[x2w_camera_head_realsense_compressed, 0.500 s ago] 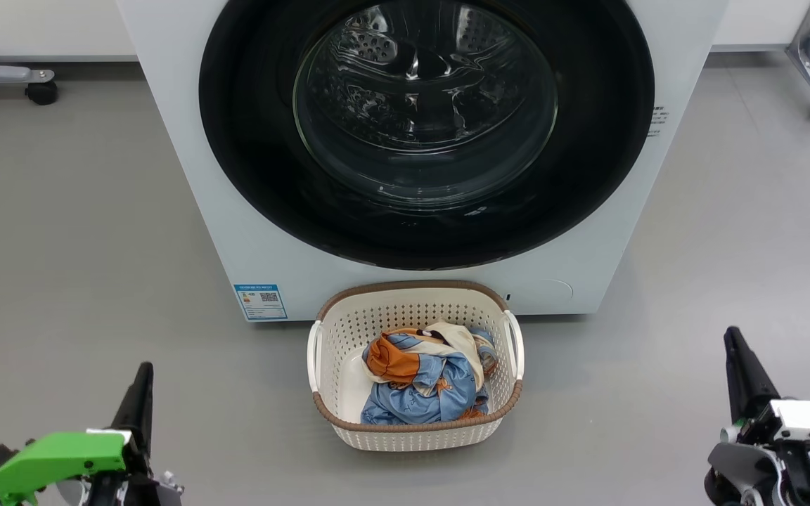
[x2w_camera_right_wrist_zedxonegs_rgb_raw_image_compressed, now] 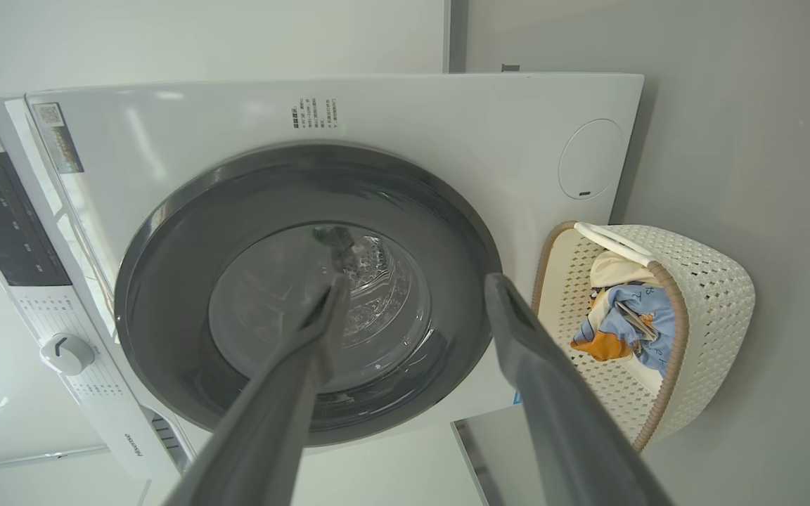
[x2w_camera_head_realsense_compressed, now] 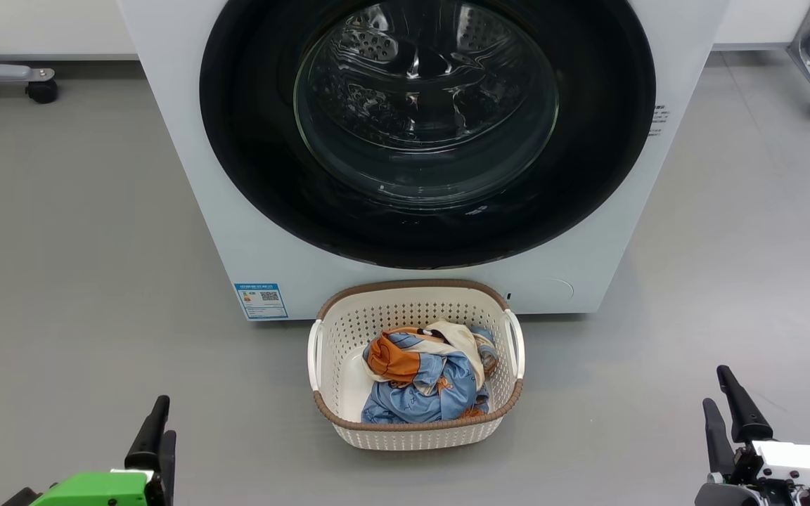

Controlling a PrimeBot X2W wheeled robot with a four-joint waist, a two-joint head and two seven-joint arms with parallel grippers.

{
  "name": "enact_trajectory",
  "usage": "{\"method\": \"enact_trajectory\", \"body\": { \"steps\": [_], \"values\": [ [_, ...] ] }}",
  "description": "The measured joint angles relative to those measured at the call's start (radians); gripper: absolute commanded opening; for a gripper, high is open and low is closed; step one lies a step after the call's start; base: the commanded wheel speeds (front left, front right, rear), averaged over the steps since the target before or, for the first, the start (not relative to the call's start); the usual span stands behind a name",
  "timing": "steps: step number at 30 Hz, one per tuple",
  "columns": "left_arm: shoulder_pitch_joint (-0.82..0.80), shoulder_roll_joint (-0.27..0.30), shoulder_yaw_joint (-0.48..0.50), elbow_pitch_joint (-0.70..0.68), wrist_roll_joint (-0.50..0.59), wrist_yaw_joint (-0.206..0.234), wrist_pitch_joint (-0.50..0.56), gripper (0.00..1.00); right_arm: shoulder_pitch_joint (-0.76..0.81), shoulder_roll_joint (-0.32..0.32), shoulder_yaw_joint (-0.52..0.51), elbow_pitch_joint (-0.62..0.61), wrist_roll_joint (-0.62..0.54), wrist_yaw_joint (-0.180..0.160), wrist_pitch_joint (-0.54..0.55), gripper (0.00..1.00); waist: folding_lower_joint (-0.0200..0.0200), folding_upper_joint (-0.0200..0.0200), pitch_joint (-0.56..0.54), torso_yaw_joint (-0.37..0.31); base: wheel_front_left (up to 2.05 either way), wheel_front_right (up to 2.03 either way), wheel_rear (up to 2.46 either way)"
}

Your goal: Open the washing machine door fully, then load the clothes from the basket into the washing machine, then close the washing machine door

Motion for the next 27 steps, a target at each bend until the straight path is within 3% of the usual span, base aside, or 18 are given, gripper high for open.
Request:
{"method": "enact_trajectory", "body": {
  "steps": [17, 27],
  "values": [
    [0.000, 0.016, -0.057, -0.035, 0.078, 0.000, -0.069, 1.00, 0.003, -0.024, 0.029, -0.048, -0.077, 0.000, -0.066, 1.00, 0.0000, 0.0000, 0.003, 0.000, 0.00, 0.00, 0.00],
    [0.000, 0.035, -0.071, -0.036, 0.200, 0.000, -0.104, 1.00, 0.004, -0.076, 0.072, -0.071, -0.222, 0.000, -0.105, 1.00, 0.0000, 0.0000, 0.003, 0.001, 0.00, 0.00, 0.00]
  ]
}}
